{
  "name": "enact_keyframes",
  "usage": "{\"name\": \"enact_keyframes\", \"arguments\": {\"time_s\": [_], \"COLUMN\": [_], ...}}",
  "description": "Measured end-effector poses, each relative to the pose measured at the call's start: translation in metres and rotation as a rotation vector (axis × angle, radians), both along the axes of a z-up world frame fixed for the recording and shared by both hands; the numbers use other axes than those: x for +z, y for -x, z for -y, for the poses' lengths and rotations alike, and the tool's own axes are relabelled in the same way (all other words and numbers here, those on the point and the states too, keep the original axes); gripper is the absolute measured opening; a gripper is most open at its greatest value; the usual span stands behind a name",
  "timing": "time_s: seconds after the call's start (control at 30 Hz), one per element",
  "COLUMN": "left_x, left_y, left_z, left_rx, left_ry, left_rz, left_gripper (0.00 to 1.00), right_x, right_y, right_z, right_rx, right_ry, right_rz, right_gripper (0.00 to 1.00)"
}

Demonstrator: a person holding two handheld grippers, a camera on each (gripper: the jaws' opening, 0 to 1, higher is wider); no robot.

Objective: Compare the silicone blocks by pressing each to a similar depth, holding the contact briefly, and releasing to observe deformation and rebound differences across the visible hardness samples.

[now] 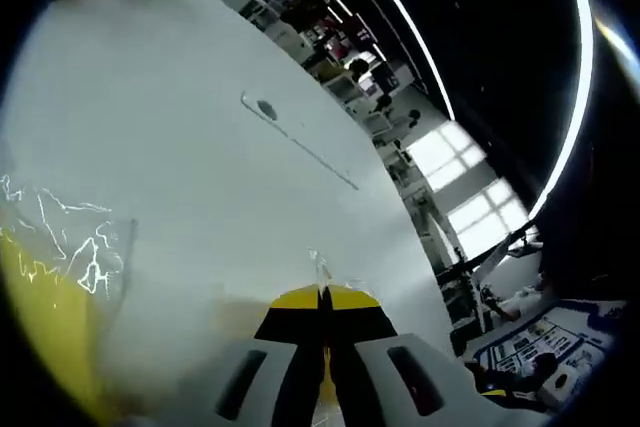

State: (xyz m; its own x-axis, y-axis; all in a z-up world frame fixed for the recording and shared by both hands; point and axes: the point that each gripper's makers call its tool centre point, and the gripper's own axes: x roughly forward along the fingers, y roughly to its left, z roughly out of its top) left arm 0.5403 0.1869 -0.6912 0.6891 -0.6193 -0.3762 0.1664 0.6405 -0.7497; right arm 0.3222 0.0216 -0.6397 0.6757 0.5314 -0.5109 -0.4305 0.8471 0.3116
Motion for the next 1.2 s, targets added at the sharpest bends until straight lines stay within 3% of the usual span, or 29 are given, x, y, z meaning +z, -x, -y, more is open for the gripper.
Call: {"name": "enact_keyframes", "arguments": {"time_s": [0.03,0.17,0.2,0.23,0.3,0.47,0.57,0.67,0.8,0.93,1.07,1.2], "left_x": [0.006,0.018,0.018,0.019,0.022,0.043,0.052,0.059,0.074,0.091,0.102,0.112], "left_y": [0.002,0.009,0.015,0.016,0.021,0.034,0.043,0.051,0.064,0.082,0.096,0.108], "left_z": [0.002,0.006,0.006,0.005,0.004,0.008,0.009,0.011,0.017,0.022,0.023,0.021], "left_rx": [-0.022,-0.061,-0.061,-0.07,-0.104,-0.154,-0.171,-0.211,-0.245,-0.323,-0.382,-0.396], "left_ry": [-0.013,-0.02,0.0,-0.007,-0.058,-0.089,-0.12,-0.17,-0.176,-0.248,-0.315,-0.302], "left_rz": [0.024,0.018,-0.053,-0.048,-0.012,0.049,0.035,0.073,0.116,0.195,0.252,0.257], "left_gripper": [0.0,0.0,0.0,0.0,0.0,0.0,0.0,0.0,0.0,0.0,0.0,0.0], "right_x": [0.001,0.006,0.008,0.01,0.016,0.029,0.04,0.046,0.052,0.061,0.071,0.078], "right_y": [0.0,-0.003,-0.003,-0.004,-0.005,-0.005,-0.006,-0.005,-0.003,-0.003,-0.006,-0.011], "right_z": [-0.001,-0.005,-0.006,-0.008,-0.01,-0.012,-0.015,-0.016,-0.02,-0.028,-0.037,-0.045], "right_rx": [0.002,0.013,0.02,0.027,0.038,0.059,0.058,0.07,0.096,0.139,0.219,0.27], "right_ry": [-0.001,-0.005,0.0,-0.001,-0.016,-0.014,-0.069,-0.062,-0.055,-0.066,-0.013,0.028], "right_rz": [0.005,0.024,0.032,0.04,0.059,0.104,0.12,0.147,0.166,0.188,0.229,0.239], "right_gripper": [0.7,0.71,0.7,0.7,0.68,0.69,0.75,0.77,0.78,0.77,0.75,0.77]}}
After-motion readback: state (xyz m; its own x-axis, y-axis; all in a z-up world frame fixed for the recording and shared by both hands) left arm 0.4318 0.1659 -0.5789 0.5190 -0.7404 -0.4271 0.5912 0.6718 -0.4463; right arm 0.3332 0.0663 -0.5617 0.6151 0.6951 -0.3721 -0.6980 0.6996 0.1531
